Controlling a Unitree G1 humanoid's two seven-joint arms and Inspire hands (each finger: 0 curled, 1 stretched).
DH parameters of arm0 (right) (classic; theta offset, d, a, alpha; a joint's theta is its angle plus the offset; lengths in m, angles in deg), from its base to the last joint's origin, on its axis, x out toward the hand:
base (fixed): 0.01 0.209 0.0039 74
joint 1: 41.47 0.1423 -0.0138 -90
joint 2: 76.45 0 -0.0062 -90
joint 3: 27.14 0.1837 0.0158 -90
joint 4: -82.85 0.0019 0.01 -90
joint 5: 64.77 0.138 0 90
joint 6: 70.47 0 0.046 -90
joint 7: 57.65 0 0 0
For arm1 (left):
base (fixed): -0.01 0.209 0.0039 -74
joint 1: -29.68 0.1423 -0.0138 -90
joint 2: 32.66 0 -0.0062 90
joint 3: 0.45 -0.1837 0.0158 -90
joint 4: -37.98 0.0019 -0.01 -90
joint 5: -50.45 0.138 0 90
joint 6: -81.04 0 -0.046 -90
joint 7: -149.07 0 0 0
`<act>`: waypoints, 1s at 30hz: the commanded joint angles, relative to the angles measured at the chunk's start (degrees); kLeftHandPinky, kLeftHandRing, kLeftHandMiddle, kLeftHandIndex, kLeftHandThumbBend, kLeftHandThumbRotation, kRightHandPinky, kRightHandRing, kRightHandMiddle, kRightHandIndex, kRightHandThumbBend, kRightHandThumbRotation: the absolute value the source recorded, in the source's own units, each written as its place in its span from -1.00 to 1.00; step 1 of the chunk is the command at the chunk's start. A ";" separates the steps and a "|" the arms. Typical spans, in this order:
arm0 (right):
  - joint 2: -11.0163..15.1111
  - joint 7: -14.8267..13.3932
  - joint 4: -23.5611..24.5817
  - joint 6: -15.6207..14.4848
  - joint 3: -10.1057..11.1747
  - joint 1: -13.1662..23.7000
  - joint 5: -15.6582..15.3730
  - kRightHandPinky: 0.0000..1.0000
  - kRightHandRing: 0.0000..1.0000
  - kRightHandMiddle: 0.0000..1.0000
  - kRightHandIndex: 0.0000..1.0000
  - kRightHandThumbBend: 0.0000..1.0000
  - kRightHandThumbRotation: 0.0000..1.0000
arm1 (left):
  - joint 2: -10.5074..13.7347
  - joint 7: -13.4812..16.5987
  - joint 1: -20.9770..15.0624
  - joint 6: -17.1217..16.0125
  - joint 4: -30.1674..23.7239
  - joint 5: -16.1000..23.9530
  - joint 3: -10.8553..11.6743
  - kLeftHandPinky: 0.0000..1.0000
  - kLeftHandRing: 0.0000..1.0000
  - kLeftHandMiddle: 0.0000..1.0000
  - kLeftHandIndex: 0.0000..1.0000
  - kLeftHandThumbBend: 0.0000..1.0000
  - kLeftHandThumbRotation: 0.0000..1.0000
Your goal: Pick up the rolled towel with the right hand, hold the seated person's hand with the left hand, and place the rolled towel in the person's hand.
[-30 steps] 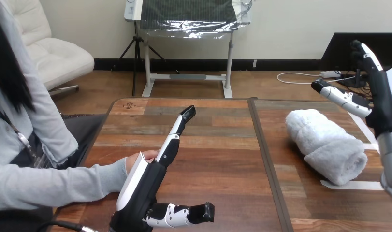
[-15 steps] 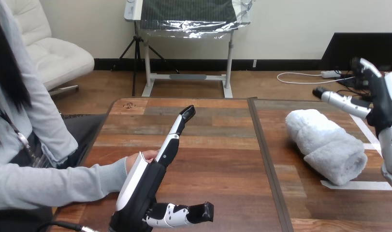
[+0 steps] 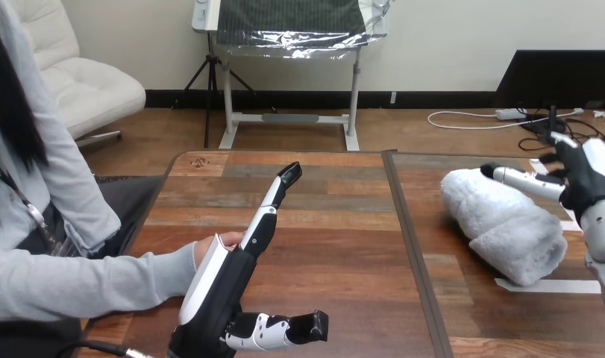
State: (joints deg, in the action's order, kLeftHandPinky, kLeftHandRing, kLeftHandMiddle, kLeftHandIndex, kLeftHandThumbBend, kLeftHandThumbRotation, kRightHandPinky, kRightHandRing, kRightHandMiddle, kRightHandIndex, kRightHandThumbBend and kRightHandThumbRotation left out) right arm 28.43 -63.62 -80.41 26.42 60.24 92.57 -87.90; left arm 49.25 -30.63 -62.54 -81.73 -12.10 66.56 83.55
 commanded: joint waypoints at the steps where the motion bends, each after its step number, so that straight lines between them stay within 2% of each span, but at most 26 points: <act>1: 0.56 0.91 -0.86 -0.46 -1.41 6.51 -0.36 0.38 0.64 0.67 0.84 1.00 0.23 | -0.56 0.13 -1.86 -0.84 -2.70 -1.20 -0.39 1.00 1.00 1.00 1.00 1.00 0.58; 4: 0.31 1.53 -1.57 -1.46 -1.52 6.69 -0.06 0.36 0.61 0.64 0.85 1.00 0.23 | -0.54 0.00 -1.69 -0.89 -2.87 -1.46 -0.56 1.00 1.00 1.00 1.00 1.00 0.58; 8: -0.04 1.93 -2.32 -2.70 -2.81 6.73 -0.81 0.31 0.55 0.57 0.86 1.00 0.25 | -0.33 -0.21 -1.64 -1.56 -2.84 -1.86 -0.79 1.00 1.00 1.00 1.00 1.00 0.58; 9: -0.14 1.84 -2.46 -2.82 -3.00 6.67 -0.89 0.15 0.36 0.39 0.86 1.00 0.24 | -0.28 -0.30 -1.57 -1.58 -2.92 -2.02 -0.87 1.00 1.00 1.00 1.00 1.00 0.58; 11: -0.27 2.14 -2.75 -3.26 -3.55 6.59 -1.24 0.04 0.23 0.27 0.86 1.00 0.24 | -0.24 -0.51 -1.40 -1.63 -3.13 -2.38 -1.09 1.00 1.00 1.00 1.00 1.00 0.58; 14: -0.39 2.87 -3.12 -3.95 -4.67 6.46 -2.15 -0.22 -0.06 0.05 0.87 1.00 0.26 | -0.20 -0.67 -1.23 -1.86 -3.32 -2.68 -1.27 1.00 1.00 1.00 1.00 1.00 0.58; 17: -0.57 3.29 -3.45 -4.38 -5.67 6.11 -2.98 -0.31 -0.12 0.02 0.87 1.00 0.29 | -0.25 -0.65 -1.15 -2.34 -3.40 -2.62 -1.26 1.00 1.00 1.00 1.00 1.00 0.58; 19: -0.73 3.52 -3.62 -4.57 -5.85 5.90 -3.07 -0.39 -0.24 -0.08 0.87 1.00 0.30 | -0.26 -0.67 -1.12 -2.69 -3.35 -2.68 -1.30 1.00 1.00 1.00 1.00 1.00 0.58; 23: -1.35 4.70 -4.16 -6.59 -7.62 5.58 -4.54 -0.48 -0.35 -0.16 0.88 1.00 0.33 | -0.05 -1.25 -0.89 -3.11 -3.57 -3.79 -1.96 1.00 1.00 1.00 1.00 1.00 0.58; 26: -1.65 5.69 -4.42 -7.17 -8.62 5.09 -5.30 -0.34 -0.13 0.05 0.89 1.00 0.34 | 0.03 -1.43 -0.42 -3.09 -4.27 -3.97 -2.00 1.00 1.00 1.00 1.00 1.00 0.58; 27: -1.71 6.05 -4.48 -7.20 -8.87 4.90 -5.51 -0.14 0.10 0.26 0.90 1.00 0.35 | 0.05 -1.48 -0.26 -3.16 -4.52 -4.00 -2.02 1.00 1.00 1.00 1.00 1.00 0.57; 30: -1.86 6.36 -4.61 -6.77 -10.39 4.14 -6.86 0.07 0.33 0.46 0.90 1.00 0.36 | 0.25 -1.68 0.06 -3.59 -5.05 -4.36 -2.27 0.99 1.00 1.00 1.00 1.00 0.57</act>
State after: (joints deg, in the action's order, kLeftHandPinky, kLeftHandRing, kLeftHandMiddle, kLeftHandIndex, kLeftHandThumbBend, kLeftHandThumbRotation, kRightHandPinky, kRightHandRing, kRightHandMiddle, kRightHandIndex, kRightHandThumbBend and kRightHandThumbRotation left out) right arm 28.34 -58.47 -84.27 19.38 52.37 94.66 -92.95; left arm 49.40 -32.03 -61.42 -83.80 -14.04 63.50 81.47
